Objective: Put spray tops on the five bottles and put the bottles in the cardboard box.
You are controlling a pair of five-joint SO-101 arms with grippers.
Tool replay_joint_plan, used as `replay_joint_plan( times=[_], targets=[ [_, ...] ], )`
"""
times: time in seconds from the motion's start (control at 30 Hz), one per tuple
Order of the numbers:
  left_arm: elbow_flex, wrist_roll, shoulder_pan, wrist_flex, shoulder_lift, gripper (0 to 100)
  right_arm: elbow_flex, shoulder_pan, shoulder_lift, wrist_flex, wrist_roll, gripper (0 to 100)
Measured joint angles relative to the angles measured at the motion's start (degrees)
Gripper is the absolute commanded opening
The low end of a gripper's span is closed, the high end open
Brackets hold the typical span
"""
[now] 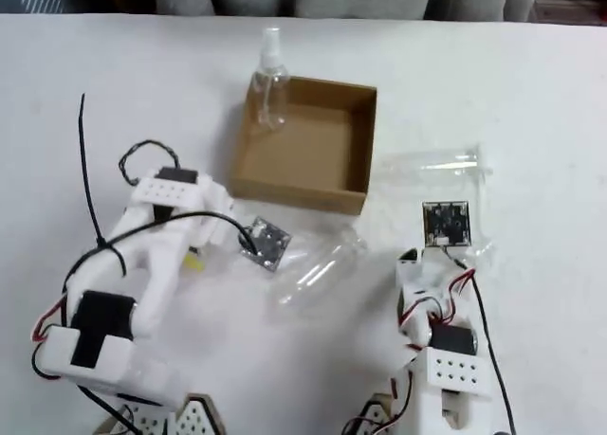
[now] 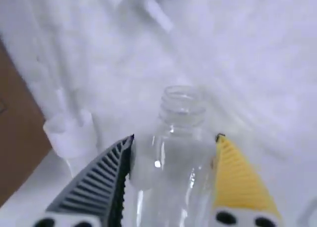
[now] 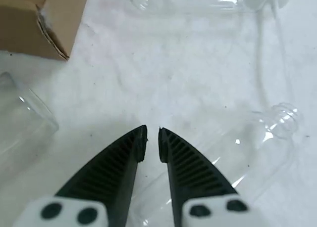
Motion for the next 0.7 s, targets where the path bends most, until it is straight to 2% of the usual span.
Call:
replay_joint_plan(
  times=[0.1,0.4,0.57,0.7],
  targets=[
    [0.0,0.0,0.0,0.0,0.0,1,0.0,0.0,0.0,0.0,0.0,1.7],
    [-1.76,0.62,-2.02,6.68,0.09,2,0.0,0.0,0.0,0.0,0.0,1.7],
    [-8.09,10.37,-4.57,12.13,0.09,2,0.0,0.0,0.0,0.0,0.0,1.7],
    [-11.6,22.07,-6.42,13.71,0.09,2,0.0,0.0,0.0,0.0,0.0,1.7]
  ],
)
